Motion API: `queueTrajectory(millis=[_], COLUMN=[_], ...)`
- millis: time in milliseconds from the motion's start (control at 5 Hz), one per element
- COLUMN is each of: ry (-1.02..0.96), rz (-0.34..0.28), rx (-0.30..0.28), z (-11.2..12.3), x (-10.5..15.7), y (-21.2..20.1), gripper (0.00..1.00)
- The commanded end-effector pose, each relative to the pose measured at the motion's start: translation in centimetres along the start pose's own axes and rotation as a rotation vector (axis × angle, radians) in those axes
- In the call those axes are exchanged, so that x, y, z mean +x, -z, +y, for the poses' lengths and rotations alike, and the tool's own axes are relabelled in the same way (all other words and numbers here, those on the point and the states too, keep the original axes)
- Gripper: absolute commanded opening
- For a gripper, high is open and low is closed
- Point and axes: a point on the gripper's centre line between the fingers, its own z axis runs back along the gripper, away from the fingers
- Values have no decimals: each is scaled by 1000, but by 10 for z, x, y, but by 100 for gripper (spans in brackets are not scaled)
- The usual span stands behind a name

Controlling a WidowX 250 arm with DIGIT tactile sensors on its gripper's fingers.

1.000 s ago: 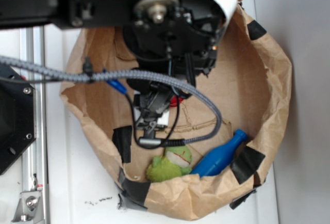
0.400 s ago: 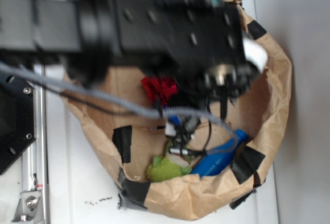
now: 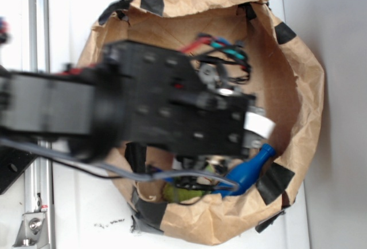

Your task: Grab the red paper.

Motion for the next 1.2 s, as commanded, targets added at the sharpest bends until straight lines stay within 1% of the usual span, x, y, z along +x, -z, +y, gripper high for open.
queueTrajectory(millis=[0,200,400,600,800,1000], ry=[-124,-157,-182,-193,-196,-170], rz=[-80,-95,-91,-99,-62,-66], rx=[-24,-36,-24,-69,-68,-68], z=[39,57,68,79,82,73], x=[-11,-21,-25,-24,-10,-11], y=[-14,-15,-10,-4,13,13], gripper=[100,100,100,100,100,100])
